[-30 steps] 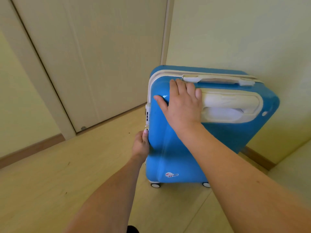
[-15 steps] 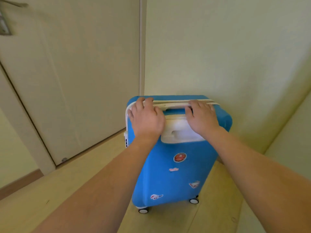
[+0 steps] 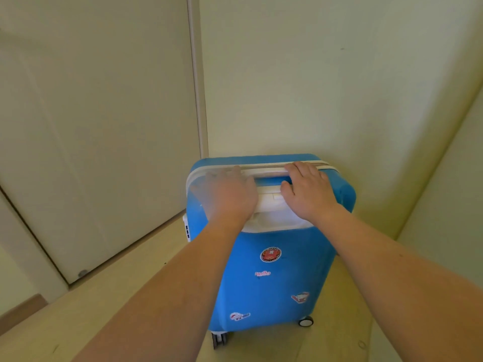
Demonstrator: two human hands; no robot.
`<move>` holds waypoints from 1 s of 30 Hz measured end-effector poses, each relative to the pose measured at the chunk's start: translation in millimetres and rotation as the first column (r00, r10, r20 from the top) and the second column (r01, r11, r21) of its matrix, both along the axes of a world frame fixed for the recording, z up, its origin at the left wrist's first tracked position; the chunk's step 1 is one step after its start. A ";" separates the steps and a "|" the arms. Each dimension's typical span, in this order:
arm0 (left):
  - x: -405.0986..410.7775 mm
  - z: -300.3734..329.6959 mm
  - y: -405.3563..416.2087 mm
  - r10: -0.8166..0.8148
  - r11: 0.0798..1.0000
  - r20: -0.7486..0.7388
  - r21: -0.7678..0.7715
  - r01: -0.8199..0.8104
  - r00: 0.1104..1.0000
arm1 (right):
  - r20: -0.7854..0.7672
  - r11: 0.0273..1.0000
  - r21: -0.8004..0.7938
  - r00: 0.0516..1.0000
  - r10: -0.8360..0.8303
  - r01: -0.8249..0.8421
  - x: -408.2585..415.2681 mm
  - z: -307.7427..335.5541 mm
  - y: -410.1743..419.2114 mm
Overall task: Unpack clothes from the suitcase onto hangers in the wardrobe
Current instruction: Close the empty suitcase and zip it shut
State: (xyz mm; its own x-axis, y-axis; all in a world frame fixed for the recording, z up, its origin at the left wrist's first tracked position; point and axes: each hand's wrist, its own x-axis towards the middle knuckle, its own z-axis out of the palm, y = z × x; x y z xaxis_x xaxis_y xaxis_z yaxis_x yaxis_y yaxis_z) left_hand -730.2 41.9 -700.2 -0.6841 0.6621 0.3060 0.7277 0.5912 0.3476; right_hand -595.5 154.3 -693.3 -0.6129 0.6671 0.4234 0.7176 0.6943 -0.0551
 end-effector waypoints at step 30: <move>33.2 -0.9 151.1 -0.445 0.894 -0.069 0.032 0.448 0.893 | 0.044 0.899 0.137 0.904 -0.425 0.416 88.9 -1.0 63.1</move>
